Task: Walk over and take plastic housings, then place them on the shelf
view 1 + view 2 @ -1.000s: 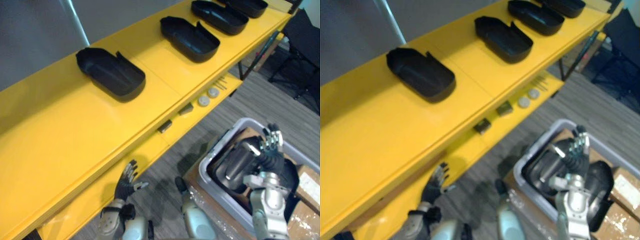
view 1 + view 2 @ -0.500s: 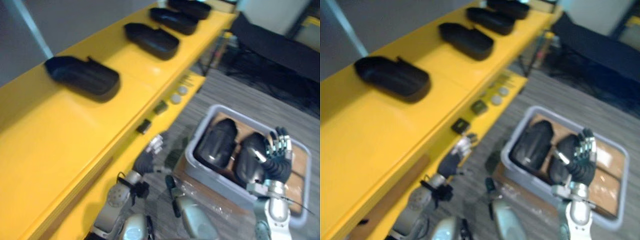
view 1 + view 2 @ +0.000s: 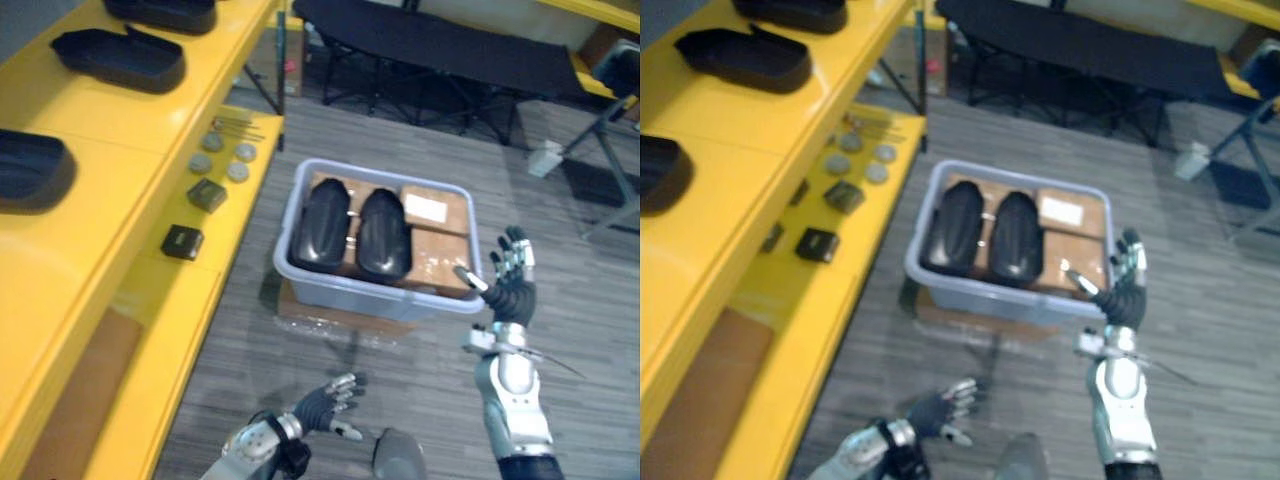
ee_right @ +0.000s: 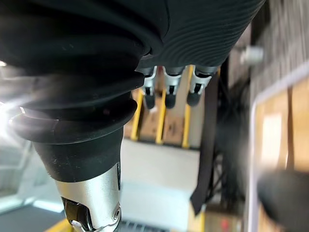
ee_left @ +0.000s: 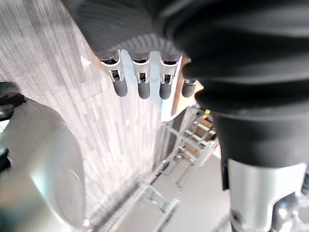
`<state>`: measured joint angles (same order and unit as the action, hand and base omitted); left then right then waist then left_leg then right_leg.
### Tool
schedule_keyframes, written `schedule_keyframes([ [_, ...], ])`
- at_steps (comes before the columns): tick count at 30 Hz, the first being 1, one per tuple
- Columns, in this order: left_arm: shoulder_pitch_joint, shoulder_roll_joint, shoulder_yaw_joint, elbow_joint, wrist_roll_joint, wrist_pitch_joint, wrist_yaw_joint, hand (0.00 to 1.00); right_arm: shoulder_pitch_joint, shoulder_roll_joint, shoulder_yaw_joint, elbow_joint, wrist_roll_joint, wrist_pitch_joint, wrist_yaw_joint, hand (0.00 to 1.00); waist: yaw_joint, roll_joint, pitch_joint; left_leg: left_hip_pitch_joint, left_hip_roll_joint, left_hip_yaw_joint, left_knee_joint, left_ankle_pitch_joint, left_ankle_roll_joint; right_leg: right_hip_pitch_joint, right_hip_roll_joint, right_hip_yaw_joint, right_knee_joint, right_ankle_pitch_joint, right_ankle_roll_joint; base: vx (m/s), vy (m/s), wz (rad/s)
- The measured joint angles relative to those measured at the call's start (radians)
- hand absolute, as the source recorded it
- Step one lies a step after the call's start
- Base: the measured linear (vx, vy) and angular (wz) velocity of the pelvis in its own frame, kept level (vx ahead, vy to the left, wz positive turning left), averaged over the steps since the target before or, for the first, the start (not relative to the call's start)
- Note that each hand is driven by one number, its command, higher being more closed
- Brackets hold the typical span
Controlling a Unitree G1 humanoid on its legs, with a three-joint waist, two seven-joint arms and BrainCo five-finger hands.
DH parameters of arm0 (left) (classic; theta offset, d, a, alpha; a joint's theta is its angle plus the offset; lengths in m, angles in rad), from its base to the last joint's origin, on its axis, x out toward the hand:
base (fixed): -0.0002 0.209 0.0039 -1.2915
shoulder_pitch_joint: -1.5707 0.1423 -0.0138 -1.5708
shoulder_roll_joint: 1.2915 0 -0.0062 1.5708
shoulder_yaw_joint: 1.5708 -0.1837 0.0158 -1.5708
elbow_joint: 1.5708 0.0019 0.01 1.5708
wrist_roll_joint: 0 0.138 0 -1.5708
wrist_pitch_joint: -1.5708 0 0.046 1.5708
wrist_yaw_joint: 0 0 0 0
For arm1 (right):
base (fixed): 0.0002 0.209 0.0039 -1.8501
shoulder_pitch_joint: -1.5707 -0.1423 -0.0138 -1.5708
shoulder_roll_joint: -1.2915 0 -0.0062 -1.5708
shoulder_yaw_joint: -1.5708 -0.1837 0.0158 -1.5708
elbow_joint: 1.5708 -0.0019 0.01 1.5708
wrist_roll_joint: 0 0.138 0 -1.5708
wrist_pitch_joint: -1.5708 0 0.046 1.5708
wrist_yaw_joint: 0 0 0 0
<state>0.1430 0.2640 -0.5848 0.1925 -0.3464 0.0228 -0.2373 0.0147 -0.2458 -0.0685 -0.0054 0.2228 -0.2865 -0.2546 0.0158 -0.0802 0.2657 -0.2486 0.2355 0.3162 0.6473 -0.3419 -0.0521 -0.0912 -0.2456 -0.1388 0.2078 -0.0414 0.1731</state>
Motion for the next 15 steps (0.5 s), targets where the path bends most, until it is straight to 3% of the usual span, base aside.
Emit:
schedule_keyframes([
  [1,-0.02,-0.034,0.017,0.049,0.0,-0.001,0.026,0.0,-0.013,-0.01,-0.004,0.019,0.004,0.018,0.007,0.0,-0.004,0.019,0.013,0.001,0.017,-0.009,-0.013,0.01,-0.024,-0.002,0.029,0.007,-0.036,0.027,0.022,-0.1,-0.26,-0.87],
  [3,-0.042,-0.075,0.039,0.121,0.006,-0.022,0.09,0.0,0.019,-0.012,-0.021,0.044,0.031,0.044,0.012,0.0,-0.013,0.025,0.023,0.011,0.018,-0.036,-0.053,0.034,-0.045,-0.027,0.055,0.028,-0.049,0.037,0.004,-0.11,-0.192,-0.52],
  [5,-0.052,-0.116,0.084,0.205,0.056,-0.05,0.174,0.0,0.026,0.0,-0.021,0.066,0.043,0.05,0.006,0.0,-0.014,0.018,0.032,0.023,0.015,-0.039,-0.097,0.057,-0.063,-0.053,0.066,0.041,-0.057,0.048,-0.015,-0.1,-0.145,-0.48],
  [7,-0.084,-0.124,0.147,0.321,0.186,-0.071,0.26,0.0,0.023,0.014,-0.027,0.063,0.075,0.05,0.002,0.0,-0.011,0.008,0.061,0.025,0.004,-0.053,-0.15,0.082,-0.08,-0.068,0.07,0.023,-0.087,0.079,-0.036,-0.06,-0.117,-0.23],
  [10,-0.122,-0.128,0.247,0.45,0.274,-0.076,0.347,0.0,-0.001,0.031,-0.055,0.067,0.088,0.05,-0.01,0.0,-0.005,0.013,0.122,0.038,-0.028,-0.073,-0.214,0.133,-0.071,-0.069,0.058,0.011,-0.1,0.097,-0.037,-0.02,-0.096,0.08],
  [15,-0.165,-0.152,0.44,0.537,0.274,-0.088,0.526,0.0,-0.223,0.043,-0.057,0.189,0.088,0.052,-0.084,0.0,0.015,0.037,0.181,0.036,-0.064,-0.149,-0.257,0.17,-0.064,-0.071,0.054,-0.002,-0.09,0.118,-0.028,0.02,-0.033,0.13],
])
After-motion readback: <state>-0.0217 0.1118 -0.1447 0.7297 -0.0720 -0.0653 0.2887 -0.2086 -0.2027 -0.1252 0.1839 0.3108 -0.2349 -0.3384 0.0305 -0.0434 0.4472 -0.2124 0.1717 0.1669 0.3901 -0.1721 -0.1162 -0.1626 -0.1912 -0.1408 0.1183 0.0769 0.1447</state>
